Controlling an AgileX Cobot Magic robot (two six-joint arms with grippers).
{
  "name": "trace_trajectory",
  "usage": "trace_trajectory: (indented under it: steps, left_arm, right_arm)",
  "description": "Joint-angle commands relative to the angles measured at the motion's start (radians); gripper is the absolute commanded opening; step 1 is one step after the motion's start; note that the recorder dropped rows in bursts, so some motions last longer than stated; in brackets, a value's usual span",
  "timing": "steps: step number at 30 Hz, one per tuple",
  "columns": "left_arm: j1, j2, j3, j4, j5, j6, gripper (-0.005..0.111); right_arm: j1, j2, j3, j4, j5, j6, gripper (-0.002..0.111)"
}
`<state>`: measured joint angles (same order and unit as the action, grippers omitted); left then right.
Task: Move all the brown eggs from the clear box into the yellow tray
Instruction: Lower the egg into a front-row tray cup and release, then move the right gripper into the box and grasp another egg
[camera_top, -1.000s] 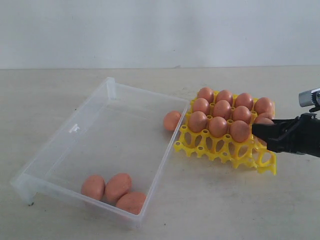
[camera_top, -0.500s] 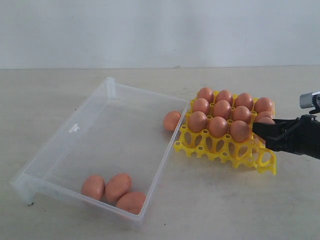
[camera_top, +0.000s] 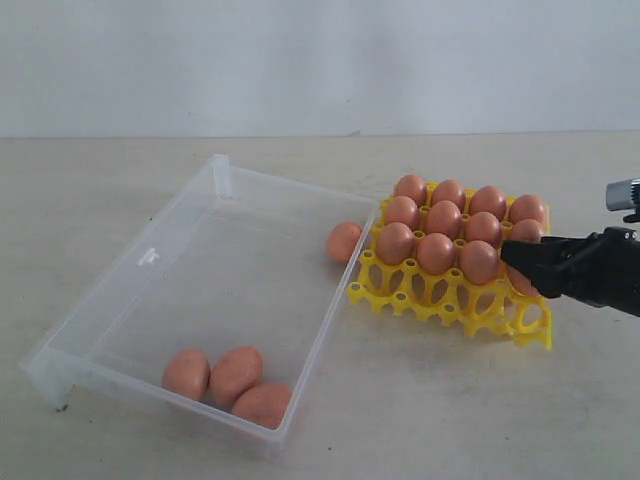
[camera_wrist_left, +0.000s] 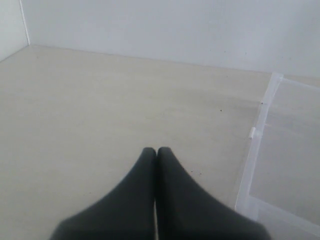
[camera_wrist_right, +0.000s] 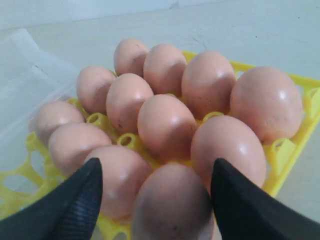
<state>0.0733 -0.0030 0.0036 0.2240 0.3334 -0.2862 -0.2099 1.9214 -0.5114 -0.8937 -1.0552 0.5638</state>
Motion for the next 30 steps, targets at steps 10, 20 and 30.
trace_trajectory:
  steps: [10, 20, 30]
  left_arm:
    - [-0.003, 0.003, -0.004, 0.0, -0.004, -0.01, -0.004]
    - [-0.003, 0.003, -0.004, 0.0, -0.004, -0.01, -0.004]
    - [-0.003, 0.003, -0.004, 0.0, -0.004, -0.01, -0.004]
  right_arm:
    - [0.001, -0.061, 0.001, -0.027, -0.166, 0.311, 0.06]
    - [0.001, -0.259, -0.09, -0.093, -0.166, 0.256, 0.017]
    - [0.498, -0.493, -0.375, -0.491, 1.178, 0.343, 0.0]
